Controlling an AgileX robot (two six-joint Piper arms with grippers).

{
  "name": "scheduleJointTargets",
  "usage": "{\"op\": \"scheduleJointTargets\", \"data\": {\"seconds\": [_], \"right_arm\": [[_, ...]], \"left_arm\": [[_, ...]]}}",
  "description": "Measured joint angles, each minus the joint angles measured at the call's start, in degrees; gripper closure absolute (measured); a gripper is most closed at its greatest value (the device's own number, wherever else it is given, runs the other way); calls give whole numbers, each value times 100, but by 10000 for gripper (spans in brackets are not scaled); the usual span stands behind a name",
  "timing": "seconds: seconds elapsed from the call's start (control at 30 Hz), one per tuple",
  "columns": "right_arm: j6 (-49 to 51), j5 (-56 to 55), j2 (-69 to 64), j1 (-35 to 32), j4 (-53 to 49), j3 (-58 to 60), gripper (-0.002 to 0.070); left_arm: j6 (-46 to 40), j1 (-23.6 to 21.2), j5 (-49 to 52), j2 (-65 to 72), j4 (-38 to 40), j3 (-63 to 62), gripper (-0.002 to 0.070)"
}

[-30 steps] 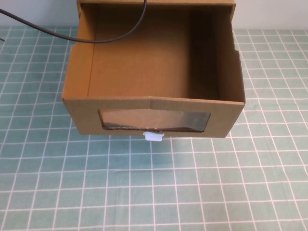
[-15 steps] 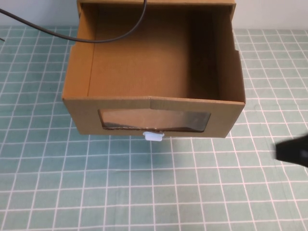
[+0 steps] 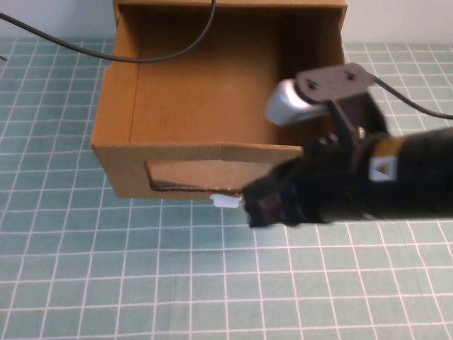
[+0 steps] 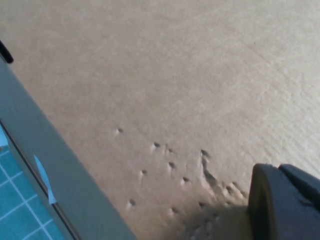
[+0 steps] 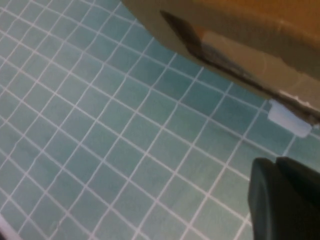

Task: Close the shoe box
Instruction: Close the shoe box with your right arm

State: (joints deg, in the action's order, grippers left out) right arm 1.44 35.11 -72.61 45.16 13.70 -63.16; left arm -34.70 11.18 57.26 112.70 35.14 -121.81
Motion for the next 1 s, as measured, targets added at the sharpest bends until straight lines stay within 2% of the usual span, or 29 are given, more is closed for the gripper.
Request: {"op": "scheduleJointTargets", "data": {"seconds": [0.23, 1.0], "right_arm": [[48, -462, -686, -42, -57, -477, 687], [48, -700, -2176, -1151, 0, -2423, 687]], "left_arm": [[9, 0, 0, 0, 19, 0, 680], [9, 0, 0, 0, 35, 0, 680]]}}
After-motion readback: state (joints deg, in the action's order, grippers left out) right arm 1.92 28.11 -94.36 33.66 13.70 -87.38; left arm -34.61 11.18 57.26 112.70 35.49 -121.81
